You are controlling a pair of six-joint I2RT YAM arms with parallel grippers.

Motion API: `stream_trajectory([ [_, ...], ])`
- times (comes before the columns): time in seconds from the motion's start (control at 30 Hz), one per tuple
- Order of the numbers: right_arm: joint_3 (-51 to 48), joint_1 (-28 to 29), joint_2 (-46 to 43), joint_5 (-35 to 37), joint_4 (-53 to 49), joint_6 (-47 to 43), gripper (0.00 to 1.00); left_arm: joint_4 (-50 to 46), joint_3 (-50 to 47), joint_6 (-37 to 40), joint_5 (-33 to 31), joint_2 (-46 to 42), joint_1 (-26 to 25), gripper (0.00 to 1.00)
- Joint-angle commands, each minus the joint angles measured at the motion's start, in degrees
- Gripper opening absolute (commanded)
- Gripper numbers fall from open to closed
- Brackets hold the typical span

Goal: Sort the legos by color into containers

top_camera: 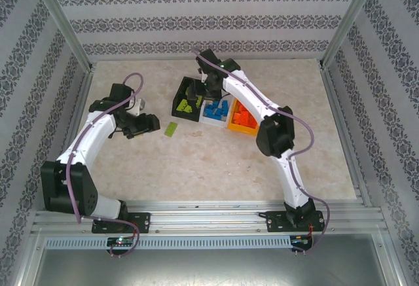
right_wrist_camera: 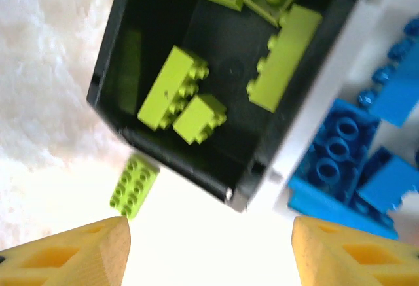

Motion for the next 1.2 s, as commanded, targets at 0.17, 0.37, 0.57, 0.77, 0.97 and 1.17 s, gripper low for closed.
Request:
stream_trajectory([
  [0.17, -31.32, -0.42, -23.03, 0.55, 9.99, 1.6, 0.67, -1.95, 10.06, 10.55, -8.6, 14.21, -9.58, 0.7],
  [0.37, -46.52, -1.31, -33.11, 1.43, 11.63, 2.74, 0.68, -2.16, 15.6, 11.76, -11.29, 22.68, -10.83, 0.7],
  [0.57, -52.95, -2.32, -37.55, 1.36, 12.27, 3.96, 0.68, -1.86, 17.54, 13.88, -15.15, 27.27, -12.37, 0.7],
  [0.77, -52.2, -2.28, -37.28, 0.83, 11.23, 3.82, 0.68, 0.95, 18.0, 13.91, -17.66, 30.63, -14.3, 0.69],
  [0.97, -51.85, -2.29, -37.33, 1.0, 10.5, 4.02, 0.68, 0.04, 21.27, 14.59, -19.36, 35.38, -15.75, 0.67],
  [1.17, -50.49, -2.37, -36.28, 0.85, 9.49, 3.39, 0.68, 0.23, 21.24, 14.95, -21.08, 38.22, -15.79, 0.65],
])
